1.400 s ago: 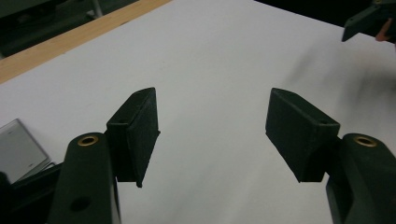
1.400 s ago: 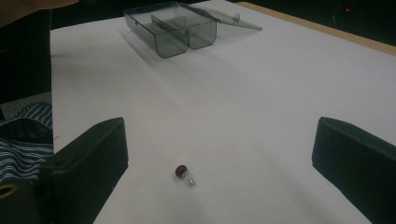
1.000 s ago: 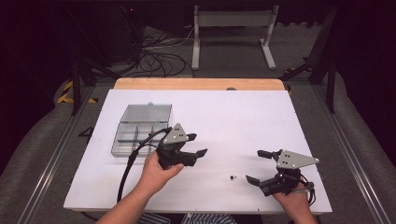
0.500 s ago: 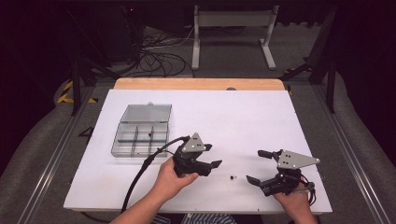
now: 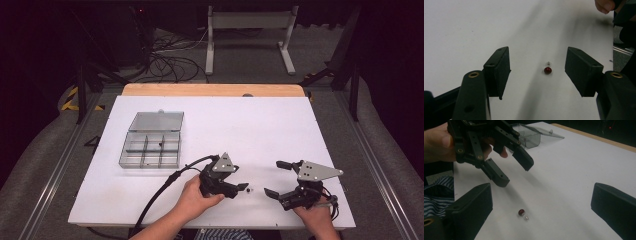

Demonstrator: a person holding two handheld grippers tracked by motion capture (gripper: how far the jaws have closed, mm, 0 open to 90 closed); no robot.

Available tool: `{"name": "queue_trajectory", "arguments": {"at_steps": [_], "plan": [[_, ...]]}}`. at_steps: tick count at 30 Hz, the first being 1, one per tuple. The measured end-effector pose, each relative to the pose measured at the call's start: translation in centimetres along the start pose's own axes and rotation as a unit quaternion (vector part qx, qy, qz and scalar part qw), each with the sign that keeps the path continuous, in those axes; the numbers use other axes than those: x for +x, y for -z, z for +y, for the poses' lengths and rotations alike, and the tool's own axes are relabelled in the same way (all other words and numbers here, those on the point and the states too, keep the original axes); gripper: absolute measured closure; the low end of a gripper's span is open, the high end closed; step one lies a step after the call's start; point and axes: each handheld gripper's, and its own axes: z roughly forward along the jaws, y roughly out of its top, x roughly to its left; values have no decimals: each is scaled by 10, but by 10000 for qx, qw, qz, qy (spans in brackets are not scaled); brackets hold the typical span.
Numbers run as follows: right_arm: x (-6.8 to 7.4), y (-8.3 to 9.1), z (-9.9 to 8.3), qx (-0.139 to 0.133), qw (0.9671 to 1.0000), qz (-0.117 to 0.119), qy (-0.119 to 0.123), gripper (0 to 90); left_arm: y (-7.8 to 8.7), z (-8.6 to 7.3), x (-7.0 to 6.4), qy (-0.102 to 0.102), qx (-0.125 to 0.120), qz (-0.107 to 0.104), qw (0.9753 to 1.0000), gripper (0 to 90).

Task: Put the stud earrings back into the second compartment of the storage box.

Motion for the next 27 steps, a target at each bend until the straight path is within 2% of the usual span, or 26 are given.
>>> {"name": "queue_trajectory", "arguments": {"at_steps": [8, 14, 23, 27], "plan": [[0, 0, 0, -2, 10000, 12, 3, 41, -20, -5, -3, 23, 225, -120, 9997, 406], [0, 0, 0, 2, 10000, 22, 4, 41, -31, -7, -7, -45, 350, -176, 9992, 454], [0, -1, 0, 11, 10000, 36, 5, 41, -41, -9, -12, -152, 515, -75, 9985, 551], [0, -1, -1, 18, 10000, 43, 1, 41, -44, -9, -13, -283, 566, 18, 9980, 611]]}}
